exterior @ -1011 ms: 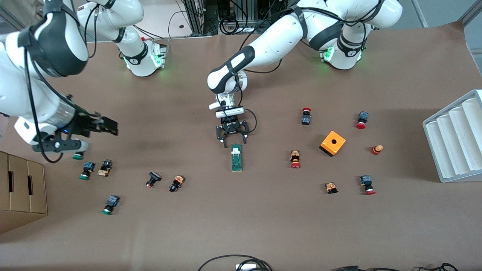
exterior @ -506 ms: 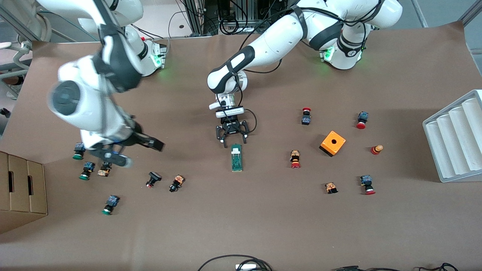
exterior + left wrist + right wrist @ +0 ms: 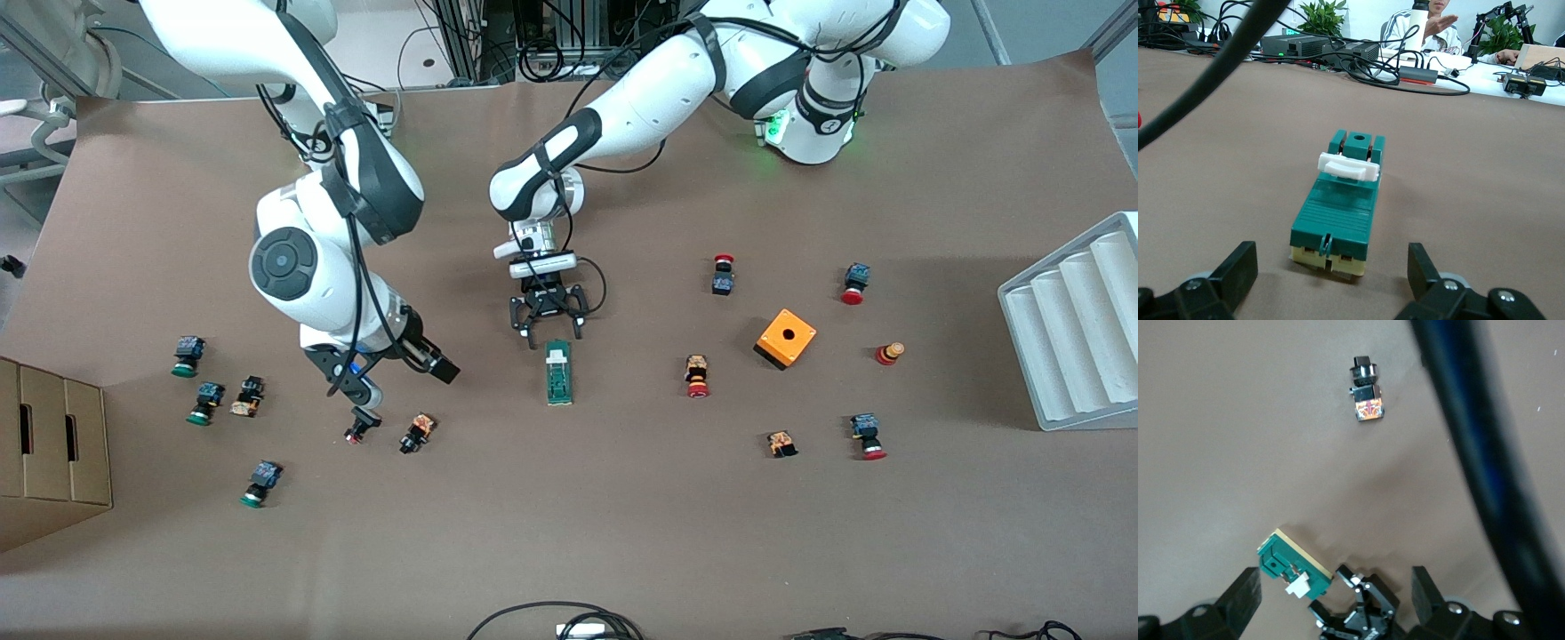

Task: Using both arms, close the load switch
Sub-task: 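Grasp the white handle with the right gripper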

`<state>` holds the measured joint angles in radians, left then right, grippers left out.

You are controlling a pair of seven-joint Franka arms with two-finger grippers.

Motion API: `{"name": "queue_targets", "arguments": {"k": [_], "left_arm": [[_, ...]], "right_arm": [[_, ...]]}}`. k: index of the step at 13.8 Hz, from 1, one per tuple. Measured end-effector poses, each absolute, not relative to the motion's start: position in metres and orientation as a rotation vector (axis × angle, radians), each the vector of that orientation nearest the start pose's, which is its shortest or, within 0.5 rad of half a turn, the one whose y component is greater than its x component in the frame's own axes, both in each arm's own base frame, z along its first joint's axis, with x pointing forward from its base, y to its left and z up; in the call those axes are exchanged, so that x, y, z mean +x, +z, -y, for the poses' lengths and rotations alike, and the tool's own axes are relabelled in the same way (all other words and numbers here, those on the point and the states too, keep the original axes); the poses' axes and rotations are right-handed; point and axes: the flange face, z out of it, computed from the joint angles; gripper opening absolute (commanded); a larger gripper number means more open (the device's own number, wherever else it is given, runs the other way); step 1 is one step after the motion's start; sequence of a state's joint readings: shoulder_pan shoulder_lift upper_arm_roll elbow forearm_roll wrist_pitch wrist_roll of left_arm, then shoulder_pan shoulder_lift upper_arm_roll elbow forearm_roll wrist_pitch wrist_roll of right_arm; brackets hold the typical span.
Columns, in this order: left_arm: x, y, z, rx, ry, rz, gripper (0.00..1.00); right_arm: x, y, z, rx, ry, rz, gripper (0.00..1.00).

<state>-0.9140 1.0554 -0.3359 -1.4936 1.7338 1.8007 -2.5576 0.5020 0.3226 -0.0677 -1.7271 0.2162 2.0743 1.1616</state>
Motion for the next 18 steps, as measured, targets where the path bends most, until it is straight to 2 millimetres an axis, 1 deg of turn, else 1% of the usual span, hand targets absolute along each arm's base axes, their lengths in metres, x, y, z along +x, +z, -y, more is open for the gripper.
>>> {"name": "queue_targets", "arguments": {"k": [2, 4, 7, 9, 10, 12, 16, 18], "left_arm": [[0.322, 0.065, 0.596, -2.523, -1.738, 0.395, 1.0], [0.322, 0.065, 0.596, -2.523, -1.738, 0.395, 1.0], [0.323, 0.065, 0.596, -2.523, -1.738, 0.395, 1.0], [0.323, 0.065, 0.597, -2.523, -1.737, 0.398, 1.0], [0.323, 0.065, 0.597, -2.523, -1.738, 0.4, 1.0], [0.323, 0.065, 0.597, -2.523, -1.738, 0.4, 1.0], [0.323, 0.065, 0.597, -2.523, -1.738, 0.401, 1.0], [0.323, 0.065, 0.597, -2.523, -1.738, 0.401, 1.0]], "right_arm": [[0.578, 0.398, -0.299, -2.655, 0.17, -1.322, 1.0], [0.572, 0.388, -0.32, -2.583, 0.162, -1.411, 1.0], [0.561, 0.356, -0.357, -2.505, 0.133, -1.511, 1.0], [0.558, 0.333, -0.374, -2.46, 0.109, -1.556, 1.0], [0.557, 0.324, -0.381, -2.441, 0.099, -1.573, 1.0], [0.554, 0.311, -0.39, -2.409, 0.087, -1.604, 1.0], [0.545, 0.295, -0.411, -2.316, 0.081, -1.698, 1.0], [0.541, 0.286, -0.417, -2.284, 0.09, -1.749, 1.0]]}}
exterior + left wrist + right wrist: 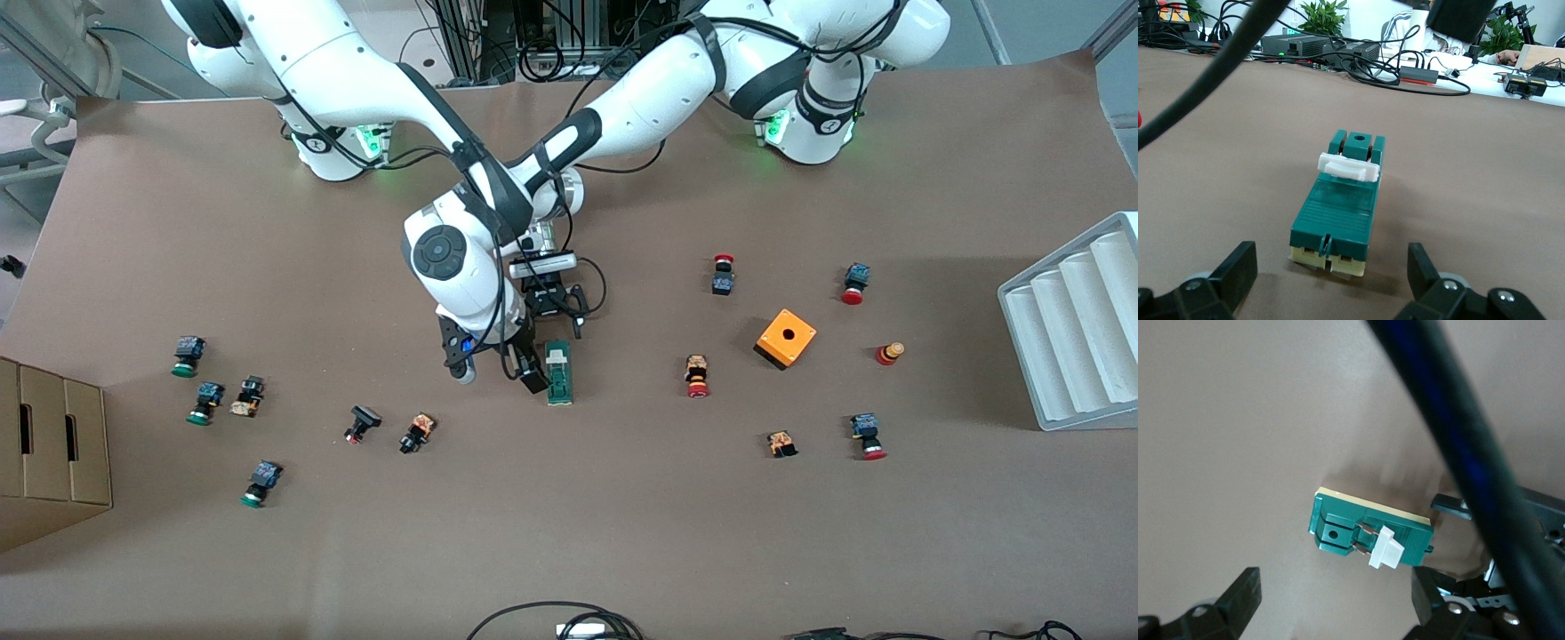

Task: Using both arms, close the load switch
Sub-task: 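Grasp the white handle with the right gripper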

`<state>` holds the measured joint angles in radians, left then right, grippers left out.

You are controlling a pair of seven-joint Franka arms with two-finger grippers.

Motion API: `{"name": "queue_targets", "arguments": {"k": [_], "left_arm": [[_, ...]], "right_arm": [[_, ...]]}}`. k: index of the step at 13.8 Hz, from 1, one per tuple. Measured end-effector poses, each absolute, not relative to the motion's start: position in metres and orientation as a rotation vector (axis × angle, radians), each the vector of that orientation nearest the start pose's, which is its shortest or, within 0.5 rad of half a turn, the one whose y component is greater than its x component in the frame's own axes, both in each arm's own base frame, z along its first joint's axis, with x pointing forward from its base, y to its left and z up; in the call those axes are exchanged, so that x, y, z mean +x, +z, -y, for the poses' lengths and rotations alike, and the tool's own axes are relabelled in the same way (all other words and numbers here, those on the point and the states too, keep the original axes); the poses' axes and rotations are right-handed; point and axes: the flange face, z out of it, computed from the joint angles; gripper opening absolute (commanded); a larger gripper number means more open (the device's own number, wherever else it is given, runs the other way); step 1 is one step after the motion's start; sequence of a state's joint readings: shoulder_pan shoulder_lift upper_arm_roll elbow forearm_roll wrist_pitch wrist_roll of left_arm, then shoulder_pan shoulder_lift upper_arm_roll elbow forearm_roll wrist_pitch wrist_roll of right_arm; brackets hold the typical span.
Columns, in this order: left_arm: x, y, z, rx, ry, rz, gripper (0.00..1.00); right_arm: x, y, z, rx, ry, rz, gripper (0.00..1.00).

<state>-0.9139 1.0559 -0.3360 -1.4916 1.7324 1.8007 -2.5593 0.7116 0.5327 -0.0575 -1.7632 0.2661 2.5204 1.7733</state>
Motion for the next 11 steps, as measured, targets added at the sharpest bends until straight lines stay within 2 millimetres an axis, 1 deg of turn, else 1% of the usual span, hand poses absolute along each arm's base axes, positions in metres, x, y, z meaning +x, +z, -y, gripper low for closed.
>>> {"name": "queue_targets", "arguments": {"k": [3, 5, 7, 9, 11], "left_arm": [[0.323, 0.065, 0.597, -2.523, -1.738, 0.401, 1.0], [0.323, 0.065, 0.597, -2.523, -1.738, 0.401, 1.0], [0.323, 0.065, 0.597, -2.523, -1.738, 0.401, 1.0], [0.323, 0.065, 0.597, -2.523, -1.738, 0.4, 1.0], [0.323, 0.065, 0.597, -2.523, -1.738, 0.4, 1.0]], "right_arm": [[0.539, 0.278, -0.42, -2.262, 0.103, -1.794, 0.97], [0.535, 0.274, -0.426, -2.24, 0.137, -1.812, 0.96], [0.534, 0.274, -0.432, -2.227, 0.148, -1.813, 0.95], [0.535, 0.274, -0.433, -2.222, 0.148, -1.815, 0.94], [0.535, 0.27, -0.434, -2.226, 0.149, -1.817, 0.86]]}}
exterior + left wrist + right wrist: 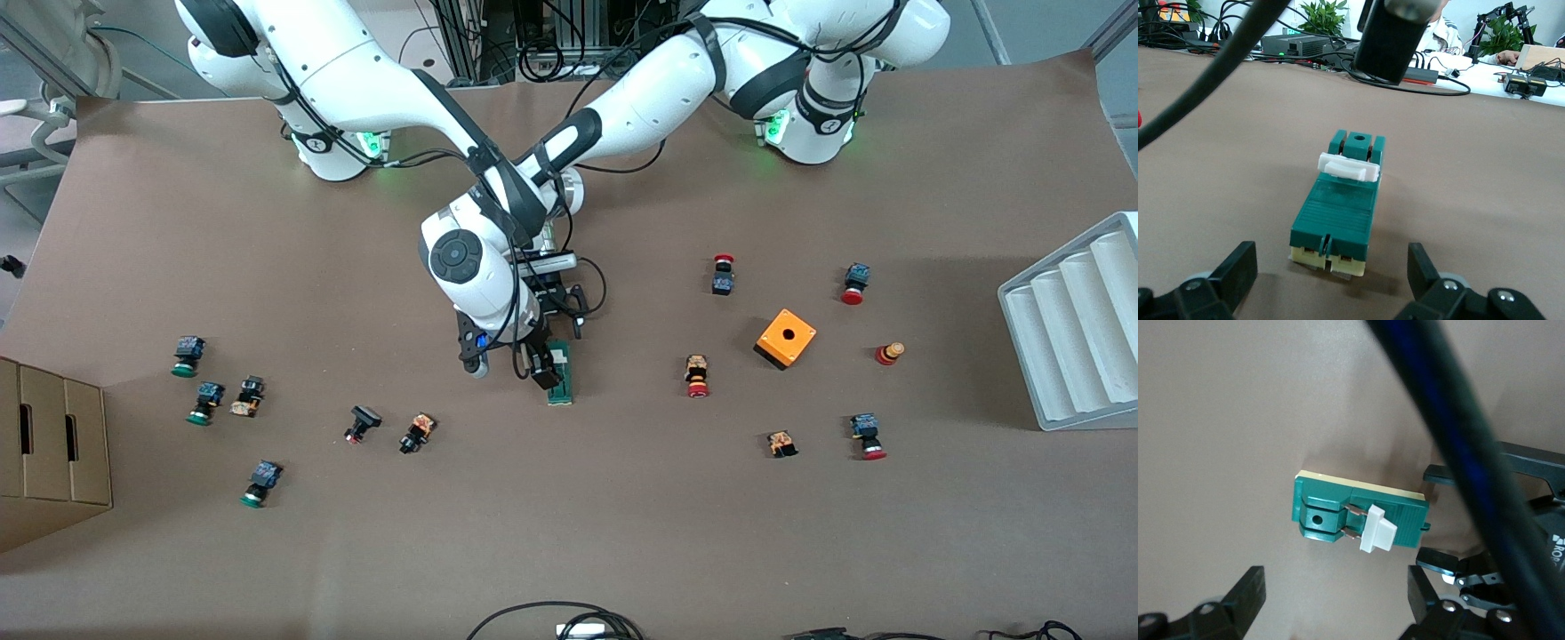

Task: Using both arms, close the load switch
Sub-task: 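Grasp the white handle with the right gripper, then push the white handle down toward the switch base with the right gripper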

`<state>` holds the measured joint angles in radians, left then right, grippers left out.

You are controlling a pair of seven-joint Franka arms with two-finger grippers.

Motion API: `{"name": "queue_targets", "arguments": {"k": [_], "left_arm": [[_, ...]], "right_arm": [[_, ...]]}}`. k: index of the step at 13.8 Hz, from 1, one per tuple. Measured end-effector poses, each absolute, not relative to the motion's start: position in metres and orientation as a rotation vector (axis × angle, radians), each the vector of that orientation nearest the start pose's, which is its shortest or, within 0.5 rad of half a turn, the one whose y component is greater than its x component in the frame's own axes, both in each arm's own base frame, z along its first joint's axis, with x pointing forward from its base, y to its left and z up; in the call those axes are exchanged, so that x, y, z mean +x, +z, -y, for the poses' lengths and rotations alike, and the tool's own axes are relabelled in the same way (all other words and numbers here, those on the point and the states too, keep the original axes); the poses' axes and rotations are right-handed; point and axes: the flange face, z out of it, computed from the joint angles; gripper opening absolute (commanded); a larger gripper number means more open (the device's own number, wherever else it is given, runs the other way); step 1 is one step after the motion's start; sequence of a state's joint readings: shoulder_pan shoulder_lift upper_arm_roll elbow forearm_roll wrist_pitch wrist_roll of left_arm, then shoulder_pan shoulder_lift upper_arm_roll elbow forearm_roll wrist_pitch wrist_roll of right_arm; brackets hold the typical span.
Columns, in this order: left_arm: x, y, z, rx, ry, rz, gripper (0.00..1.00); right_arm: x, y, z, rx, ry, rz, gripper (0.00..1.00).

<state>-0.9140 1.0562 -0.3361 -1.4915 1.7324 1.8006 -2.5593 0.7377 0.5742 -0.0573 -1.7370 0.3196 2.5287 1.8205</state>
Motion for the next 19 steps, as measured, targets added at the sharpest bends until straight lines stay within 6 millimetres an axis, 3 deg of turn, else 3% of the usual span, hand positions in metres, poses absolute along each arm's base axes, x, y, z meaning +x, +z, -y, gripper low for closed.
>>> {"name": "queue_targets", "arguments": {"k": [6, 11, 19], "left_arm": [[0.322, 0.063, 0.597, -2.516, -1.746, 0.392, 1.0], [0.32, 0.06, 0.596, -2.503, -1.762, 0.371, 1.0], [0.314, 0.049, 0.594, -2.45, -1.828, 0.287, 1.0]], "right_arm": [[0.532, 0.249, -0.443, -2.245, 0.149, -1.817, 0.74], [0.533, 0.243, -0.443, -2.239, 0.141, -1.816, 0.66], [0.535, 0.241, -0.441, -2.235, 0.136, -1.822, 0.63]]}}
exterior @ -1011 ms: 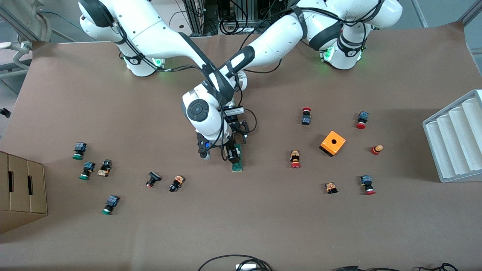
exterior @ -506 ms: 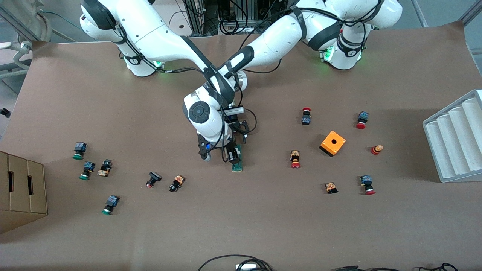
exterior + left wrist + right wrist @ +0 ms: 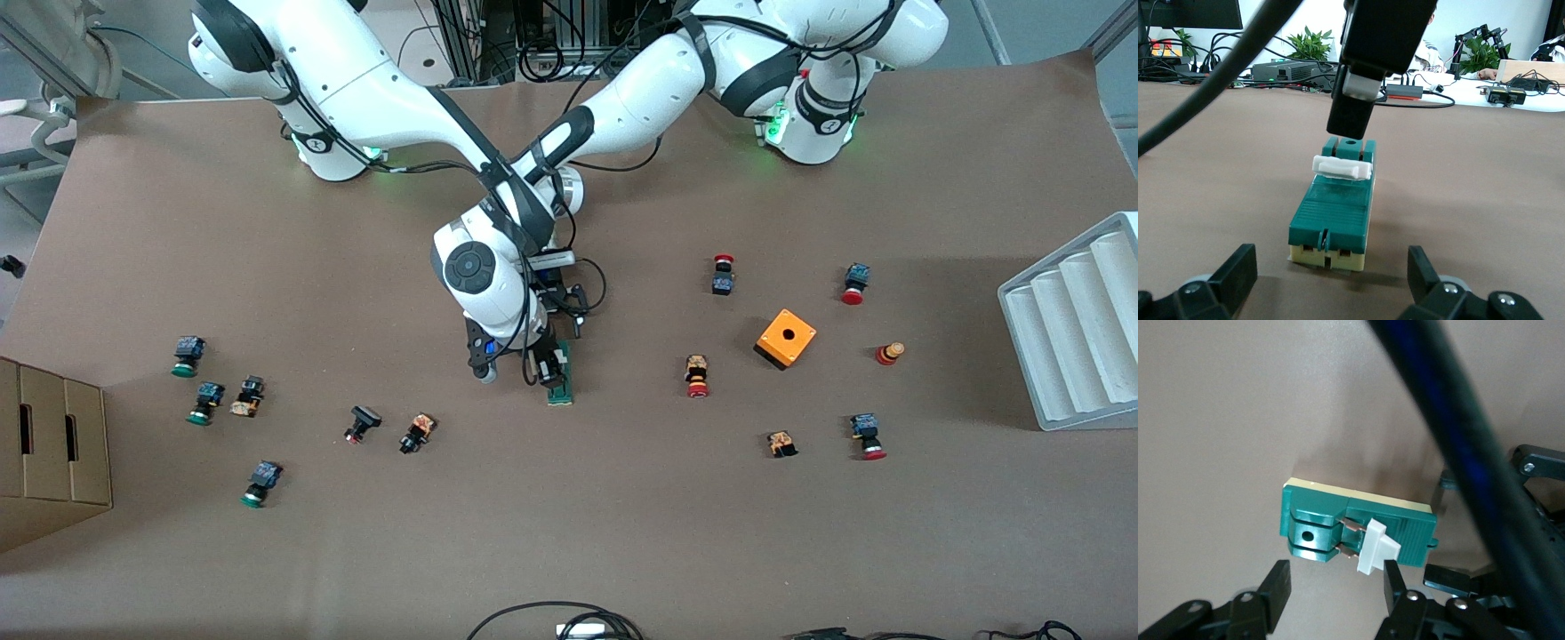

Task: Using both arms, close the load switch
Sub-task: 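Push the white handle down toward the switch base with the right gripper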

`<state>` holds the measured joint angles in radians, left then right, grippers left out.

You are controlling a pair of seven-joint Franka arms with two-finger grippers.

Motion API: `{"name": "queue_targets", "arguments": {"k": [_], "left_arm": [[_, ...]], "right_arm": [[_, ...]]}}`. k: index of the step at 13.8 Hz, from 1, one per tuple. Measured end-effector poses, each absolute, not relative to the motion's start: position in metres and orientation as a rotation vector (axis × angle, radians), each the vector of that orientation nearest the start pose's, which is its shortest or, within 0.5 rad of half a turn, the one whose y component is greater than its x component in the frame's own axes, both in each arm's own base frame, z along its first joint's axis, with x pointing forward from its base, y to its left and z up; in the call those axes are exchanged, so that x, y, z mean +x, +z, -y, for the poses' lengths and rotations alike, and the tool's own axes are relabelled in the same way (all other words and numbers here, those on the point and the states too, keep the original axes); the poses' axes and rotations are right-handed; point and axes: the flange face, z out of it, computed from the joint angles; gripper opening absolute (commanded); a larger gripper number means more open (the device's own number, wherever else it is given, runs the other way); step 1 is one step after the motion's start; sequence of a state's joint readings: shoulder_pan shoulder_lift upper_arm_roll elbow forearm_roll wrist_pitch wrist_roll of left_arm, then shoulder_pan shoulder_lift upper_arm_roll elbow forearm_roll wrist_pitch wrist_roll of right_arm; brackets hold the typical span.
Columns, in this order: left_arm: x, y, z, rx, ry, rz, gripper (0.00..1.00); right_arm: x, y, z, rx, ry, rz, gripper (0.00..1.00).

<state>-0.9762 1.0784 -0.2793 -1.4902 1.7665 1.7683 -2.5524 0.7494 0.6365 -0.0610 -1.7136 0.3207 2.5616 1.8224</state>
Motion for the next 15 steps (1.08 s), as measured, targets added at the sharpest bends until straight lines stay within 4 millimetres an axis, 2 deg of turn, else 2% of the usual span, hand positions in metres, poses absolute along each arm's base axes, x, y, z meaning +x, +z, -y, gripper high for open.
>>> {"name": "queue_targets", "arguments": {"k": [5, 15], "left_arm": [[0.314, 0.049, 0.594, -2.449, -1.828, 0.286, 1.0], [0.314, 0.049, 0.595, -2.449, -1.828, 0.287, 1.0]], "right_arm": [[0.532, 0.235, -0.444, -2.247, 0.141, -1.821, 0.54], [0.523, 0.224, -0.445, -2.271, 0.151, -1.825, 0.54]]}}
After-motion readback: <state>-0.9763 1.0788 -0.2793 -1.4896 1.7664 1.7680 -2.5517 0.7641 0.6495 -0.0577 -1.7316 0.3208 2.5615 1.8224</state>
